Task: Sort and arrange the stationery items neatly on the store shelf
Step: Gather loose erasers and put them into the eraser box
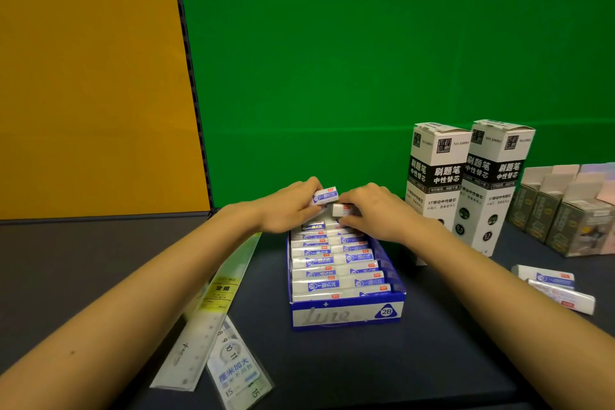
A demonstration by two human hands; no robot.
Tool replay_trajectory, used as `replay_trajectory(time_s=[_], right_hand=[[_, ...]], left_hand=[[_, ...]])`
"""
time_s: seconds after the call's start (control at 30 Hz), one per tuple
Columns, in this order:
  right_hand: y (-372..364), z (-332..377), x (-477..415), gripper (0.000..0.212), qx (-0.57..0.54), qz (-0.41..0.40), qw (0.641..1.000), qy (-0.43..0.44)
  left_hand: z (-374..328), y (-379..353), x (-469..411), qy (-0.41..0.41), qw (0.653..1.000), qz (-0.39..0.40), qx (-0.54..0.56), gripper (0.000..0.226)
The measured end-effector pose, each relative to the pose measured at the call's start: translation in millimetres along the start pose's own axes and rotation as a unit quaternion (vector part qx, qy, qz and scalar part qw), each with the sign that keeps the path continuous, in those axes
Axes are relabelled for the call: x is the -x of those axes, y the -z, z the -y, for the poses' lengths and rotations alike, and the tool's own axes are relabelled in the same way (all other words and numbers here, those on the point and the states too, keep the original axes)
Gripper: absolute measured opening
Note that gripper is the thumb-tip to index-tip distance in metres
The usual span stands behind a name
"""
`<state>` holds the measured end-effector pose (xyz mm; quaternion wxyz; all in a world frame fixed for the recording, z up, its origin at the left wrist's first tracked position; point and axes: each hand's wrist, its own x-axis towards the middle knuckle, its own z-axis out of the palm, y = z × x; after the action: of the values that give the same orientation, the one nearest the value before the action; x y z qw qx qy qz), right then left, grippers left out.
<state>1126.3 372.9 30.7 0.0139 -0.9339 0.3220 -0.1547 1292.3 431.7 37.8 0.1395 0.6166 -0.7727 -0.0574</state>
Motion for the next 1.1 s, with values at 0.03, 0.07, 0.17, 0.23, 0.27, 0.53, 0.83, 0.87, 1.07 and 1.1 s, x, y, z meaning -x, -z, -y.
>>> replay_trajectory(time_s=[0.03,0.07,0.17,0.23,0.27,0.53,0.83,0.87,1.07,1.1], right_hand=[[0,0,0,0.02,0.0,0.0,1.0,0.001],[0,0,0,0.018,0.001,-0.001,1.0,0.002],[0,-1,1,0.018,-0.001,-0.001,1.0,0.004],[-1,-1,1,0.02,-0.003,-0.002,1.0,0.005],[-2,-2,1,0.021,-0.003,-0.003,1.0,0.005],[-2,-3,1,0.026,-0.002,0.001,1.0,0.008],[0,-2,2,0.026,-0.003,-0.003,1.0,0.007],[0,-2,3,0.025,-0.002,-0.002,1.0,0.007],[0,-1,1,0.02,0.049,0.003,0.999,0.018],[0,0,1,0.02,0.057,0.009,0.998,0.021]], left_hand=[[0,-2,1,0.006,1.0,0.007,0.009,0.012],[1,-4,1,0.012,1.0,0.013,0.02,0.013],[4,-4,4,0.022,0.999,0.012,0.04,0.015],[5,-2,5,0.023,0.998,0.006,0.051,0.016],[6,-2,6,0.025,0.998,0.002,0.057,0.016],[4,2,3,0.032,0.997,-0.037,0.054,0.021],[3,7,3,0.053,0.997,-0.039,0.044,0.025],[2,7,3,0.054,0.997,-0.035,0.034,0.024],[-3,10,2,0.057,0.998,-0.012,0.003,0.024],[-4,10,2,0.058,0.998,-0.011,-0.005,0.024]])
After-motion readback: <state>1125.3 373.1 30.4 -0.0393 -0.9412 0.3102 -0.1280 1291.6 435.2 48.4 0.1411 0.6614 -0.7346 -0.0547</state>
